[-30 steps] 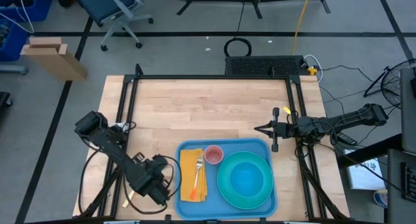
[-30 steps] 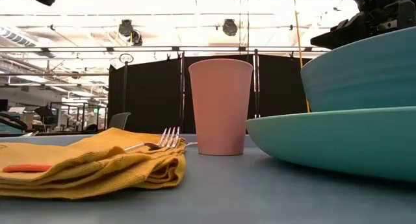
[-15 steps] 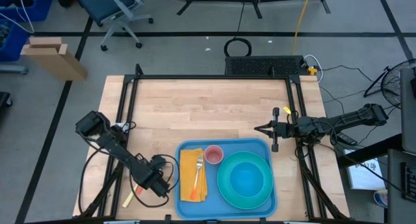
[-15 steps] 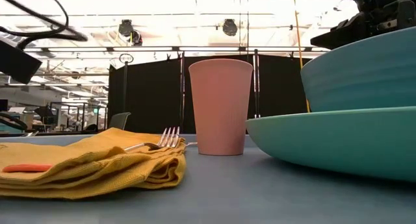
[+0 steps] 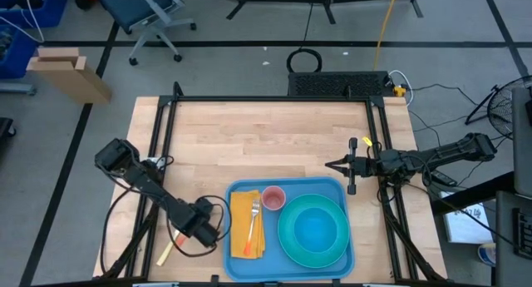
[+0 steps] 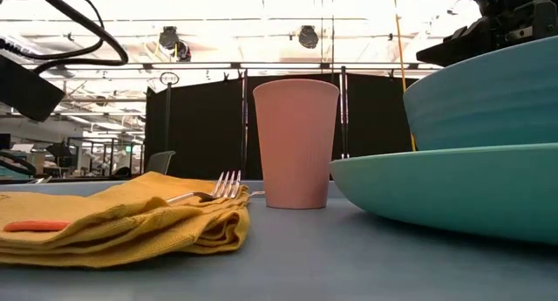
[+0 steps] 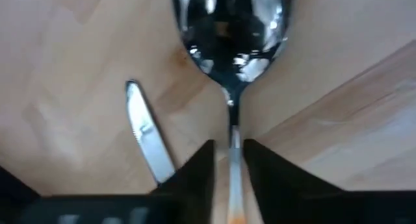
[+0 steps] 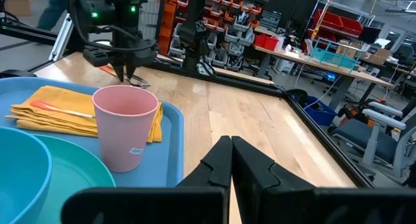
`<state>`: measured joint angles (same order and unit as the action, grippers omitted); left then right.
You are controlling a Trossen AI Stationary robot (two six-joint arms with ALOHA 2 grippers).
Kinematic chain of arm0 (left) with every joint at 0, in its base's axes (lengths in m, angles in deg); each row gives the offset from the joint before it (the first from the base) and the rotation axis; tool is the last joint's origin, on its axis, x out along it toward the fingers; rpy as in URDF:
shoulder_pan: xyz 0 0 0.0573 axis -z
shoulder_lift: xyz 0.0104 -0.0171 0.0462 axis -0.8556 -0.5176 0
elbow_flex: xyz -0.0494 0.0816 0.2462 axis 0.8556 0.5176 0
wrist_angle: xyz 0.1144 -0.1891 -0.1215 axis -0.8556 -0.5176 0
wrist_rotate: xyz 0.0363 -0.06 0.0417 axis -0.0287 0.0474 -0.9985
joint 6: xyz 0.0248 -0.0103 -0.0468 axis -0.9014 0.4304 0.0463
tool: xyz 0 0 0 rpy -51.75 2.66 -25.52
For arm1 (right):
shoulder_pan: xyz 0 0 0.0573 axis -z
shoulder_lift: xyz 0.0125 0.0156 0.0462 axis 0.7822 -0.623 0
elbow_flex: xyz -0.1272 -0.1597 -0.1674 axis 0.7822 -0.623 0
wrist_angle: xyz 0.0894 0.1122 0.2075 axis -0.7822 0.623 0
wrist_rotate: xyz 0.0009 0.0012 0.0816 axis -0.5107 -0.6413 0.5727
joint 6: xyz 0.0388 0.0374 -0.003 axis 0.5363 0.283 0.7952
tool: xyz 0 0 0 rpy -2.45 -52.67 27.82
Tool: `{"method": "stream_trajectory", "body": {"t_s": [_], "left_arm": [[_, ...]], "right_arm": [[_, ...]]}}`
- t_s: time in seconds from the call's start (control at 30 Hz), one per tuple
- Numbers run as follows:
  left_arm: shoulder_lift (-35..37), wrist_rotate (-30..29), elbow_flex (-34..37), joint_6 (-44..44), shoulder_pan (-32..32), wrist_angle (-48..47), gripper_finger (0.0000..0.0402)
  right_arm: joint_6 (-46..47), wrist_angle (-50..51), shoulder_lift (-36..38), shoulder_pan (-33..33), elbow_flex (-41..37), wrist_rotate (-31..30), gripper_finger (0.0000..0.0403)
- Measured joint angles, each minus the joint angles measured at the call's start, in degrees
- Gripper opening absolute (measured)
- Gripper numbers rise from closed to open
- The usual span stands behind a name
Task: Set up tray
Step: Put the orange spoon on the yellow napkin to the left of the orange fork
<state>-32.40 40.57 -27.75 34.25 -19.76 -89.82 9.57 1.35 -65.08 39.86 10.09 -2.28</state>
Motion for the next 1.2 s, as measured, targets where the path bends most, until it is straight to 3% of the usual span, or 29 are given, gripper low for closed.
{"method": "stream_trajectory", "body": {"t_s": [0.13,0.37,0.53,0.67,0.77,1.0,1.13,1.2], "left_arm": [[-0.06,1.73,-0.03,1.99,-0.91,1.00,0.0018],[0.61,1.86,-0.73,6.22,-1.20,-0.33,0.0011],[4.79,-8.51,-5.72,11.21,-1.01,-10.04,0.0011],[8.06,-16.69,-10.58,13.44,-1.06,-10.63,0.0009],[9.22,-21.68,-13.73,14.61,-1.81,-6.24,0.0011],[5.91,-28.27,-14.52,7.95,-5.17,16.95,0.0009],[1.46,-27.77,-14.50,7.48,-6.75,20.65,0.0009],[-0.85,-24.57,-14.50,9.54,-7.32,20.33,0.0009]], "right_arm": [[0.00,0.00,0.00,0.01,0.00,0.00,0.0000],[-0.05,0.17,-0.01,0.00,0.00,0.00,0.0000],[-0.42,0.25,-0.01,-0.01,0.00,0.00,0.0000],[-0.61,0.33,-0.02,-0.02,0.00,0.00,0.0000],[-0.62,0.33,-0.02,0.00,0.00,0.00,0.0000],[-0.79,0.35,-0.02,-0.02,0.00,0.00,0.0000],[-0.71,0.39,-0.02,0.01,0.00,0.00,0.0000],[-0.66,0.43,-0.02,-0.01,0.00,0.01,0.0000]]}}
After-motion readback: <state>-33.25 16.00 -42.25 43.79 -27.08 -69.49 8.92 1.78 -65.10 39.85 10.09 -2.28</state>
